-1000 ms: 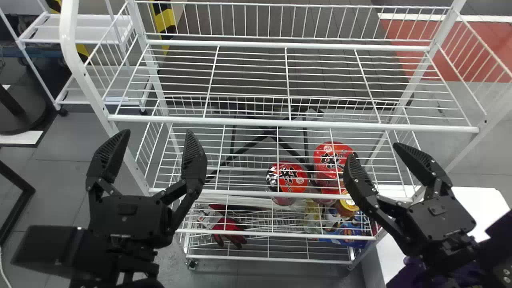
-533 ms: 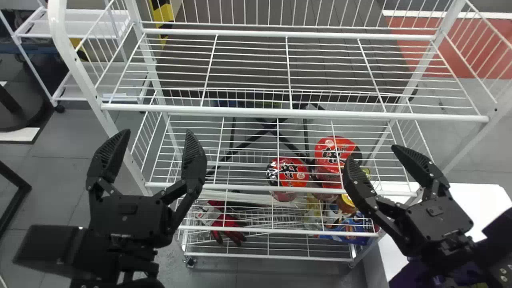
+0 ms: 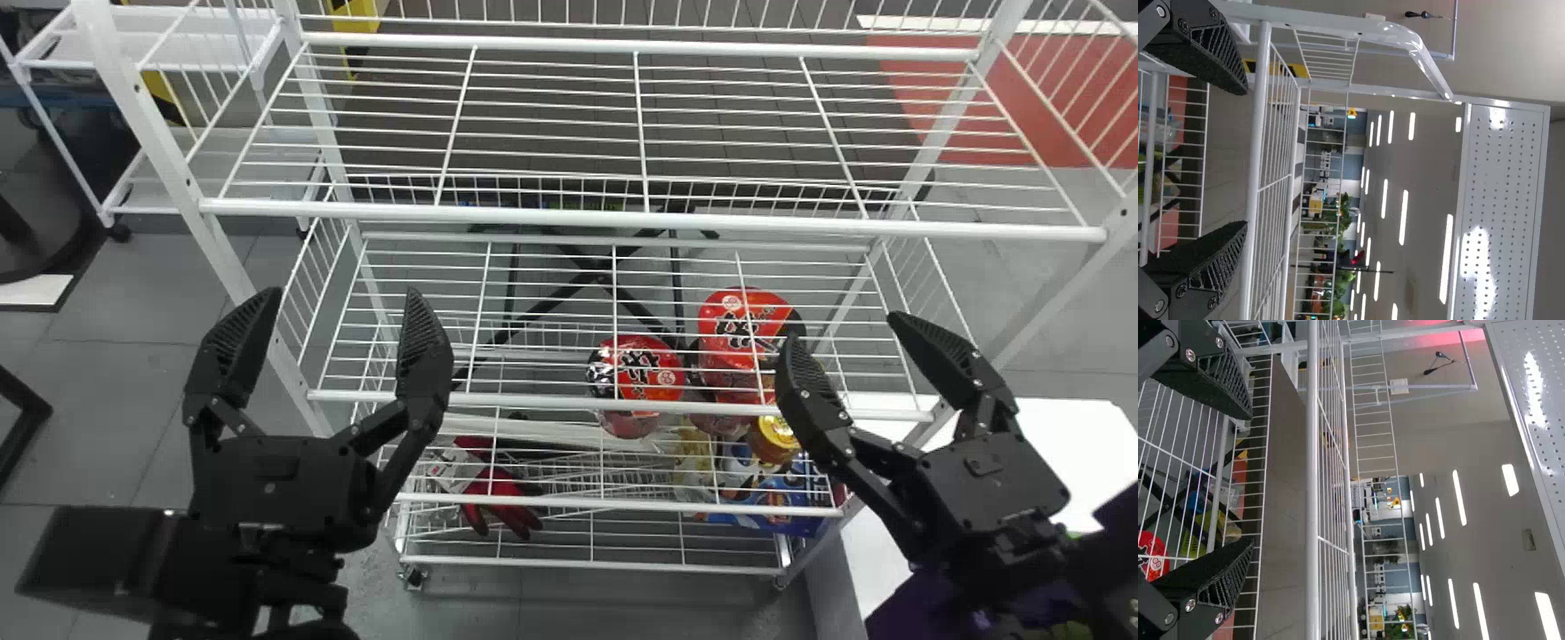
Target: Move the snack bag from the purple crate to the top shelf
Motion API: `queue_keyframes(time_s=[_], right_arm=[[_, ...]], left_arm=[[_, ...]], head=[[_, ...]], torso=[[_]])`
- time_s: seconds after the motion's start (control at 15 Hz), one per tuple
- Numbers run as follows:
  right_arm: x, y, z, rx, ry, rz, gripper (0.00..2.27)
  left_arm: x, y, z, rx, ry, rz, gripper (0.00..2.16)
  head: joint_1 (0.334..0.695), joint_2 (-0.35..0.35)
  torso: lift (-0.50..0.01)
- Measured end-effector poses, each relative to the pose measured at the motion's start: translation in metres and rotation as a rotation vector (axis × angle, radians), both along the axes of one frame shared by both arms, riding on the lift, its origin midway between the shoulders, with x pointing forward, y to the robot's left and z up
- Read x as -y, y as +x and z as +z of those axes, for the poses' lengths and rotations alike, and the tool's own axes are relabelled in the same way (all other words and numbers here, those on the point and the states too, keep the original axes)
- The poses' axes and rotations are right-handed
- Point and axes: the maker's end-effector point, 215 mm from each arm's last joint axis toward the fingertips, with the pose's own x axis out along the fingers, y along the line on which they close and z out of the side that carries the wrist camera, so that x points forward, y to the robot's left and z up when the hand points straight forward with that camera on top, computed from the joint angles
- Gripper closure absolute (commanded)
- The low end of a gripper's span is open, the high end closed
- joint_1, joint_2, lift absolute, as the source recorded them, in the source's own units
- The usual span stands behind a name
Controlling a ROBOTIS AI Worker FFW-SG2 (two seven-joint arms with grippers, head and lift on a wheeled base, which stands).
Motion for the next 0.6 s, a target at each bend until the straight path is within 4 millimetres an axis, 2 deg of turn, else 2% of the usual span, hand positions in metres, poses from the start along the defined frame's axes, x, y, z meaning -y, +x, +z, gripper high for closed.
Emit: queue_keyframes(time_s=[0.2,0.6], right_arm=[[0.015,0.002,0.003,0.002,-0.001,-0.070,0.17],[0.022,0.003,0.008,0.010,-0.009,-0.101,0.17]], left_arm=[[0.000,0.000,0.002,0.007,-0.003,0.001,0.12],[0.000,0.000,0.001,0.007,-0.002,0.001,0.12]], head=[[0.695,-0.053],[0.695,-0.065]], torso=[[-0.261],[-0.285]])
